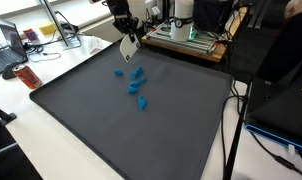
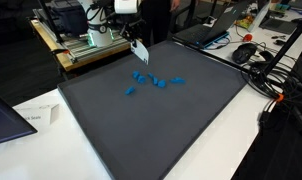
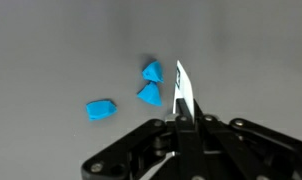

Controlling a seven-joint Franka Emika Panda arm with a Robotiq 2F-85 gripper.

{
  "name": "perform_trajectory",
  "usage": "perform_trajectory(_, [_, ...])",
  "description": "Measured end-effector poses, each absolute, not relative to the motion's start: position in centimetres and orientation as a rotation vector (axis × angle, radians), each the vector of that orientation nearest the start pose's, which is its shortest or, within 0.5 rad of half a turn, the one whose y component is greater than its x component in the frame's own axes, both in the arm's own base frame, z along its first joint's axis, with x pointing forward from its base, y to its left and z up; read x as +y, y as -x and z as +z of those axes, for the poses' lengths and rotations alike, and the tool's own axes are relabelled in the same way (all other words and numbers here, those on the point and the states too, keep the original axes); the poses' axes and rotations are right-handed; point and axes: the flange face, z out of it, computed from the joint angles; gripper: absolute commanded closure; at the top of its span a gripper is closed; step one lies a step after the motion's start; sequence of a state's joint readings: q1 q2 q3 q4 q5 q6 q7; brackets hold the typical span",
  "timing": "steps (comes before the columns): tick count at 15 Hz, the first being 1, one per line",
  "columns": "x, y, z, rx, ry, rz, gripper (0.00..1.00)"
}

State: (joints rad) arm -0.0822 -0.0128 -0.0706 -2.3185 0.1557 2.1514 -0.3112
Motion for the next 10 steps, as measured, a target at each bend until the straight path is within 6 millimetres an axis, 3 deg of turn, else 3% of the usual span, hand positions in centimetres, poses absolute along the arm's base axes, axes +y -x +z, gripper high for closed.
perform_trajectory(10, [-6.2, -47.8, 30.7, -0.150, 3.014, 0.069, 0.99])
